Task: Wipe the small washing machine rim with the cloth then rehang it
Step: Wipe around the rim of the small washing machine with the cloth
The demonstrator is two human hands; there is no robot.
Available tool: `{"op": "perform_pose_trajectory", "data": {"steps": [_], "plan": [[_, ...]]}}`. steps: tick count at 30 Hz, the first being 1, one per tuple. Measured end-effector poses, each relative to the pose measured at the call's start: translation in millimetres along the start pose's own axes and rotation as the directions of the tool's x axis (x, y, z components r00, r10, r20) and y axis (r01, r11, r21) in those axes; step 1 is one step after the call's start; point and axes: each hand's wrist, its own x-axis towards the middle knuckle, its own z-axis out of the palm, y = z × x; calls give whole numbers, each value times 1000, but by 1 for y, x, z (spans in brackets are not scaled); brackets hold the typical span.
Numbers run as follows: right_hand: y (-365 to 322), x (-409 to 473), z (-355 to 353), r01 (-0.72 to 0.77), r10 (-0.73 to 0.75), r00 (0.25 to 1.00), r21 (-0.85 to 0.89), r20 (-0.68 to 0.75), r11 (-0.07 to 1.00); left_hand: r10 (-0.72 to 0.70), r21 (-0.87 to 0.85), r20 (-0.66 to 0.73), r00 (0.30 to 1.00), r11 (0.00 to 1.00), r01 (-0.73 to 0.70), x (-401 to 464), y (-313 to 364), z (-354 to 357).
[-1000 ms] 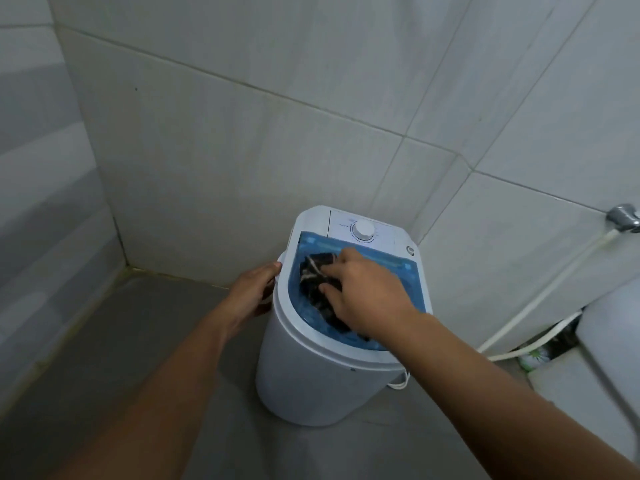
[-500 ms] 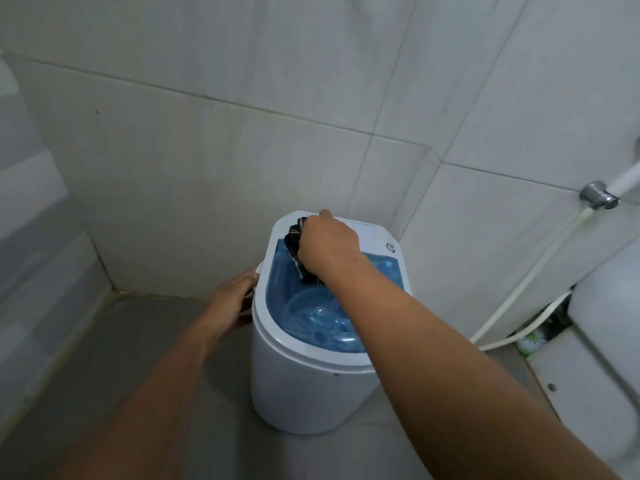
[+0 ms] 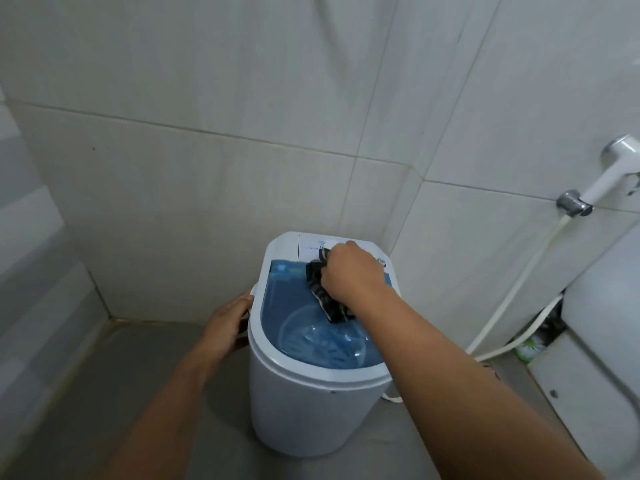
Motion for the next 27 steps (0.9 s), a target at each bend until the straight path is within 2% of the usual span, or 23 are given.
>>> {"op": "perform_pose_trajectory", "data": {"steps": [3, 6, 10, 13, 16, 18, 20, 23, 27], "plan": [[-2, -5, -1, 90, -91, 994, 16, 57, 996, 8, -10, 1, 1000, 1000, -8, 1, -3, -2], [27, -33, -3, 136, -136, 984, 12, 119, 991, 11, -25, 10, 1000, 1000, -11, 1, -2, -3], [68, -37, -14, -27, 31, 997, -63, 74, 998, 13, -32, 35, 999, 999, -12, -2, 1, -1], [48, -22, -14, -102, 103, 995, -74, 10, 992, 8, -43, 16, 1000, 999, -7, -4, 3, 1], [7, -15, -6, 0, 1, 1000, 2, -13, 1000, 11, -52, 25, 1000, 999, -9, 0, 0, 1], [-15, -14, 0, 89, -91, 995, 49, 38, 995, 17, -55, 37, 999, 998, -15, 1, -1, -2], [-18, -15, 2, 102, -106, 992, 53, 70, 993, 28, -42, 70, 997, 999, -25, 3, -1, -3], [18, -22, -12, -32, 32, 997, -8, 65, 999, 28, -50, 86, 996, 998, -24, 2, 0, -3], [60, -26, -28, -238, 242, 969, -73, 52, 969, 13, -69, 64, 998, 998, -8, 3, -2, -3]]}}
